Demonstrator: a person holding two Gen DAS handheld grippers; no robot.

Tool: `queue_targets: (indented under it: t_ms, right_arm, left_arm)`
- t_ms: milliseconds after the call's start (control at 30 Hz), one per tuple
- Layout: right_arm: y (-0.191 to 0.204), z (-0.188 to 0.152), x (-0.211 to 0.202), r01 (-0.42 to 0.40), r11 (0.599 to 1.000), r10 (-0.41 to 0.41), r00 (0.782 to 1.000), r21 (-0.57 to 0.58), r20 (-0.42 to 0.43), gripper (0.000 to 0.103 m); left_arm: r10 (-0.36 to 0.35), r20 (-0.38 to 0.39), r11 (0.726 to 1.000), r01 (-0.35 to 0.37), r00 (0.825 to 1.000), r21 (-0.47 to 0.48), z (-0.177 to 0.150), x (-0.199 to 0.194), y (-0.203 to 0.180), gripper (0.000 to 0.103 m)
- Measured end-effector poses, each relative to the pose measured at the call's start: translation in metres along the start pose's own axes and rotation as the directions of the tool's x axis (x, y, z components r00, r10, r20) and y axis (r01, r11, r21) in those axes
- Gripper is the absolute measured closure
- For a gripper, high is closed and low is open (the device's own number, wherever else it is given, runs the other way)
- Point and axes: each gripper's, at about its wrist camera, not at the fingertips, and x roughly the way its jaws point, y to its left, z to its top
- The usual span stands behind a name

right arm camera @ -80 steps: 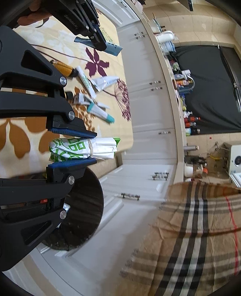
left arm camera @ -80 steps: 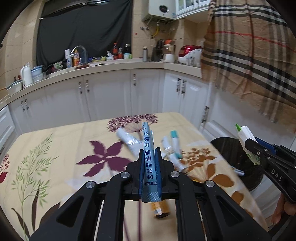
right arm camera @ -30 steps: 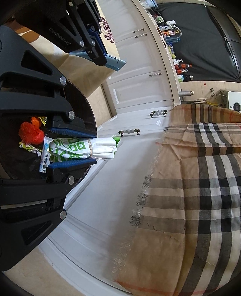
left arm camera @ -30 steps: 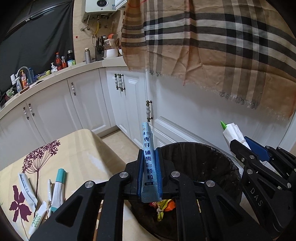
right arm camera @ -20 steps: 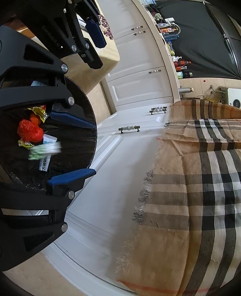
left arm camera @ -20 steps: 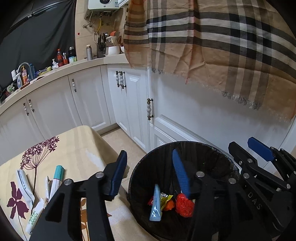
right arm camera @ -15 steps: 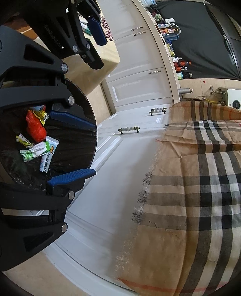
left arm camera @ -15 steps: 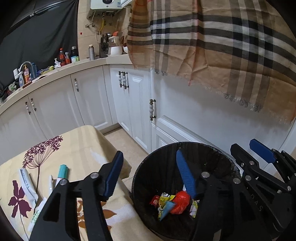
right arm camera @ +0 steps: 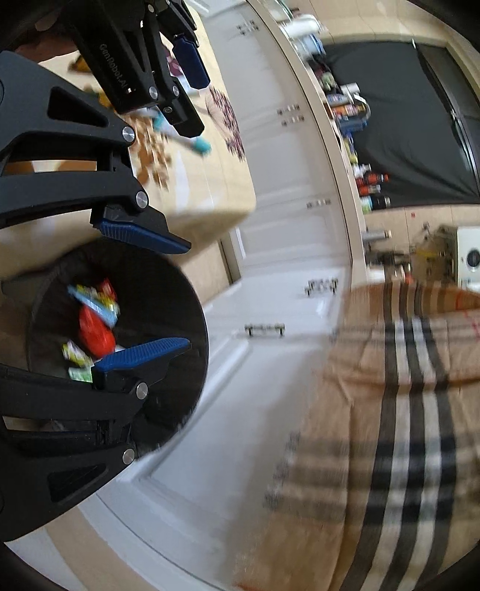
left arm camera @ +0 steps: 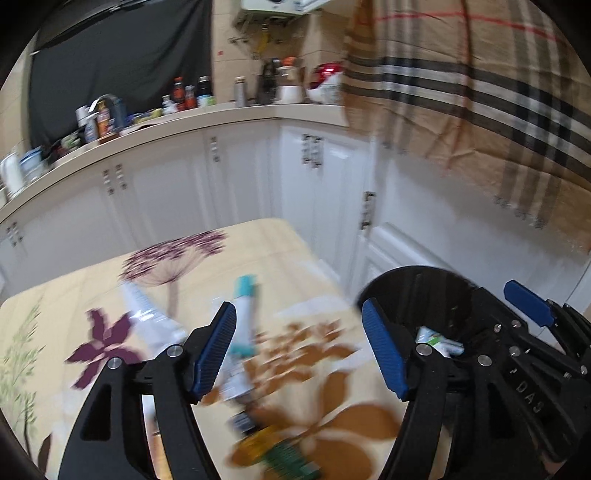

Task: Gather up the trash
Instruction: 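Move both open tools back over the table items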

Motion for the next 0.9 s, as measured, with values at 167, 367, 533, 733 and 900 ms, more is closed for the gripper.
queue_targets:
  t_ms: [167, 367, 533, 733, 900]
  right_arm:
    - [0.035, -0.006, -0.009, -0.067, 0.997, 0.067, 0.998, -0.039, -0.017, 0.057]
    - [0.071, -0.014, -0.016, -0.135, 0.987, 0.131, 0.99, -0.082, -0.057, 0.057]
    - [0.097, -0.024, -0.017, -0.177, 0.977, 0.166, 0.981, -0.119, -0.096, 0.057]
    - [0.125, -0.037, -0.009, -0.224, 0.963, 0.197, 0.964, -0.148, -0.179, 0.057]
    - [0.14, -0.044, 0.001, -0.234, 0.957, 0.19, 0.952, -0.173, -0.238, 0.057]
  left_arm:
    - [0.066, -0.027, 0.996, -0.068, 0.997, -0.054, -0.018, -0.02, 0.045, 0.034]
    - [0.13, -0.064, 0.985, -0.136, 0.989, -0.105, -0.043, -0.04, 0.087, 0.034]
    - [0.177, -0.104, 0.972, -0.191, 0.979, -0.141, -0.066, -0.056, 0.119, 0.034]
    - [0.229, -0.149, 0.949, -0.254, 0.962, -0.185, -0.092, -0.071, 0.159, 0.034]
    - [0.257, -0.176, 0.932, -0.292, 0.95, -0.214, -0.105, -0.078, 0.185, 0.034]
